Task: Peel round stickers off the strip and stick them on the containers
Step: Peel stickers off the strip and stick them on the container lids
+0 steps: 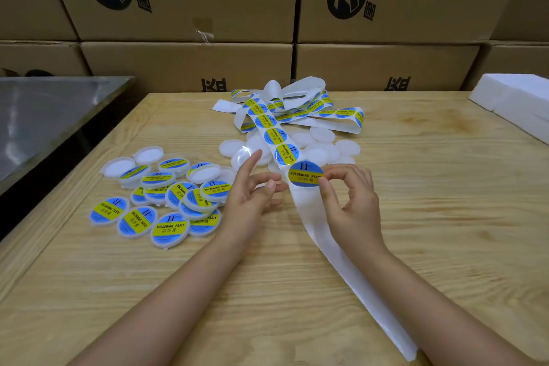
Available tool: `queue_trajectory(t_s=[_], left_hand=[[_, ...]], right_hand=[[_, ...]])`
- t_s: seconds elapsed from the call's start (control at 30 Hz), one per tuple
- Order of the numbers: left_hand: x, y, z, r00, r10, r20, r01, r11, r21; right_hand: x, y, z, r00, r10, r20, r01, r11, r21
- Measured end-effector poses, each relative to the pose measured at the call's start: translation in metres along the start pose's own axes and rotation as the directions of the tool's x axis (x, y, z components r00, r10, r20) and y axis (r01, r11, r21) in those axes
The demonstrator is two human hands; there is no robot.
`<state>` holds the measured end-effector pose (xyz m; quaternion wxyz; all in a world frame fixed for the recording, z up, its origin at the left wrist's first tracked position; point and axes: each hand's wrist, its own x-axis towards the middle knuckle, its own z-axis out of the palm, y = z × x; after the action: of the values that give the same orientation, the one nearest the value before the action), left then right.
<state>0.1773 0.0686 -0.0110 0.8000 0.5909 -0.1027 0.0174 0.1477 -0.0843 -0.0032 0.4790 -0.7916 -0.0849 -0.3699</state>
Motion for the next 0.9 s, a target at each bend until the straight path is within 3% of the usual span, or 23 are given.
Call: queue_trajectory(t_s=[0.1, 0.17, 0.27, 0.37, 0.43, 0.57, 0.6, 0.7, 0.8, 0.83, 0.9], left_hand=[[-0.001, -0.002, 0.003, 0.995, -0.001, 0.098, -0.009, 0.995, 0.101], [-0.003, -0.008, 0.005, 0.991, -0.002, 0.135, -0.039, 0.952, 0.304], [-0.003, -0.016, 0.005, 0.973, 0.010, 0.229, -0.162, 0.737, 0.656], [-0.001, -0.020, 0.004, 0.952, 0.038, 0.305, -0.286, 0.473, 0.834], [-0.002, -0.021, 0.003, 0.971, 0.064, 0.229, -0.234, 0.418, 0.878], [-0.004, -0.018, 0.002, 0.980, 0.183, 0.077, -0.158, 0.481, 0.862], [-0.004, -0.016, 0.002, 0.972, 0.226, 0.061, -0.161, 0.455, 0.876], [-0.002, -0.015, -0.006, 0.933, 0.351, 0.085, -0.145, 0.149, 0.978], [-0.001, -0.017, -0.013, 0.974, 0.204, 0.093, -0.063, -0.150, 0.987], [-0.001, -0.018, -0.013, 0.978, 0.183, 0.099, -0.068, -0.169, 0.983], [-0.001, -0.016, -0.011, 0.968, 0.192, 0.159, -0.141, -0.104, 0.984]], right_hand=[[0.000, -0.001, 0.000, 1.000, 0.029, 0.012, -0.030, 0.990, 0.141], [-0.001, -0.003, 0.002, 0.996, 0.059, 0.061, -0.073, 0.965, 0.250], [-0.004, -0.005, 0.005, 0.981, 0.083, 0.174, -0.150, 0.897, 0.416], [-0.008, -0.004, 0.009, 0.938, 0.078, 0.339, -0.247, 0.836, 0.490], [-0.010, -0.001, 0.012, 0.900, 0.111, 0.421, -0.316, 0.833, 0.454], [-0.011, 0.006, 0.014, 0.861, 0.146, 0.488, -0.343, 0.874, 0.343], [-0.011, 0.008, 0.014, 0.853, 0.154, 0.499, -0.350, 0.878, 0.326], [-0.012, 0.013, 0.013, 0.844, 0.163, 0.511, -0.328, 0.911, 0.250], [-0.011, 0.015, 0.012, 0.841, 0.155, 0.518, -0.285, 0.941, 0.181], [-0.011, 0.015, 0.012, 0.840, 0.154, 0.521, -0.273, 0.949, 0.160], [-0.010, 0.016, 0.011, 0.840, 0.152, 0.521, -0.257, 0.957, 0.136]])
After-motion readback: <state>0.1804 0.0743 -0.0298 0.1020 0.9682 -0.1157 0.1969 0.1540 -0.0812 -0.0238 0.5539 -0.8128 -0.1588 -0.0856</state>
